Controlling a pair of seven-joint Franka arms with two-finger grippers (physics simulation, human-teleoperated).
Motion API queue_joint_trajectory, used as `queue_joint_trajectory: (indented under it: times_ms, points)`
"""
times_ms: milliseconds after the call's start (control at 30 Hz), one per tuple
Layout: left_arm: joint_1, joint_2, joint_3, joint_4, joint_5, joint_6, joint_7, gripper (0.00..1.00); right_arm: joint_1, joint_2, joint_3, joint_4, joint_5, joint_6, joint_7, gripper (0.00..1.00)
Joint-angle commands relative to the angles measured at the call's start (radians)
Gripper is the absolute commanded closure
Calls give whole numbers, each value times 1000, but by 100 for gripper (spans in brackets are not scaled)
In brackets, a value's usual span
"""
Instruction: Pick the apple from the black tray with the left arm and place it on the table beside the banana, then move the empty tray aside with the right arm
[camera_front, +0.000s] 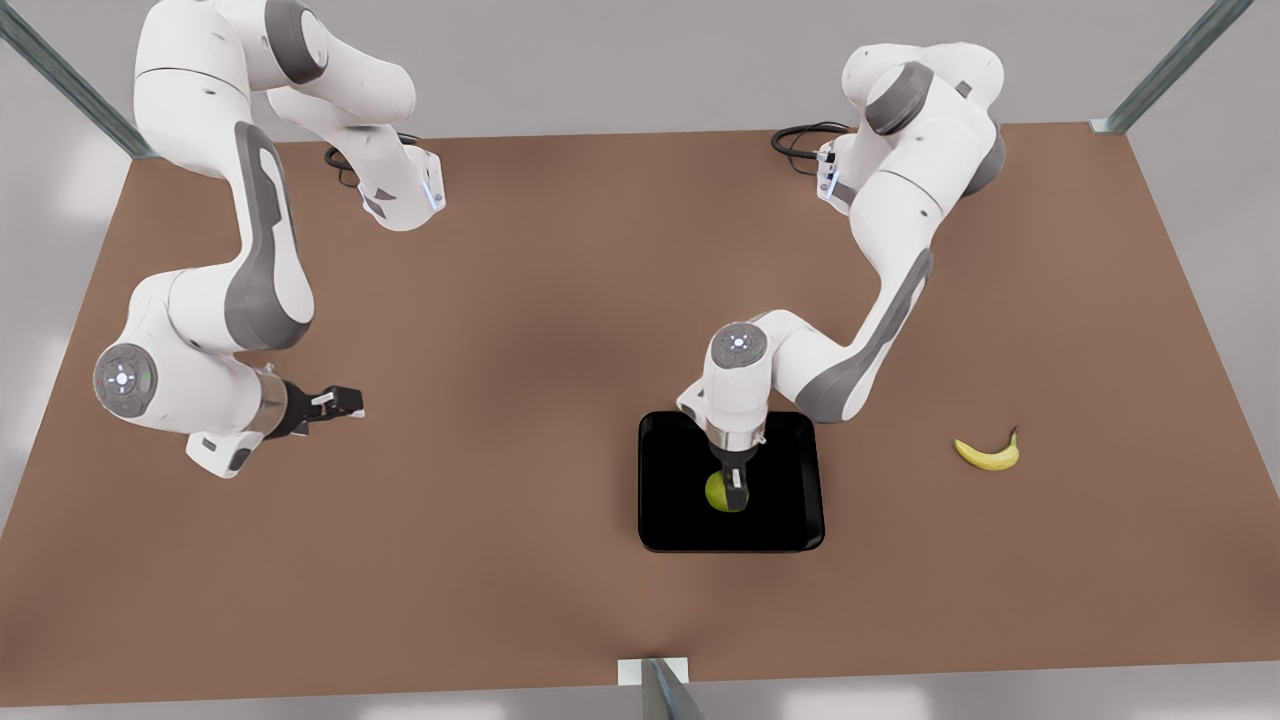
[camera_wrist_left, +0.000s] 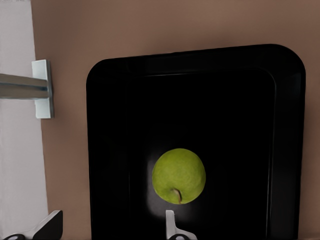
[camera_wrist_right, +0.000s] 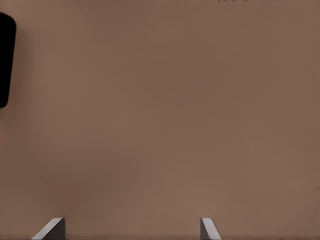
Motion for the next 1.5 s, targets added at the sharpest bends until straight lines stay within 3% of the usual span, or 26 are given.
queue_joint_trajectory:
  times_ms: [0,233,400,500,733,1400,1467]
  points:
    - [2,19,-1,2,51,46,150,0,-1,-1,0,2,-2,3,-2,0]
    - [24,31,-1,2,45,35,58,0,5,9,0,2,-2,10,1,0]
    - [22,33,-1,-1,-90,-63,-140,0,8,-227,10,2,-148,-166,274,0]
    - [22,41,4,-1,-136,-74,-212,0,5,-281,11,2,-183,-191,268,0]
    - [22,94,4,5,-223,-60,-226,0,-52,-274,-16,31,-178,-116,344,0]
    - [19,131,13,43,-139,54,-117,0,-40,-267,-10,39,-214,-143,364,0]
    - [19,131,13,43,-138,55,-97,0,-20,-213,-9,36,-229,-143,375,0]
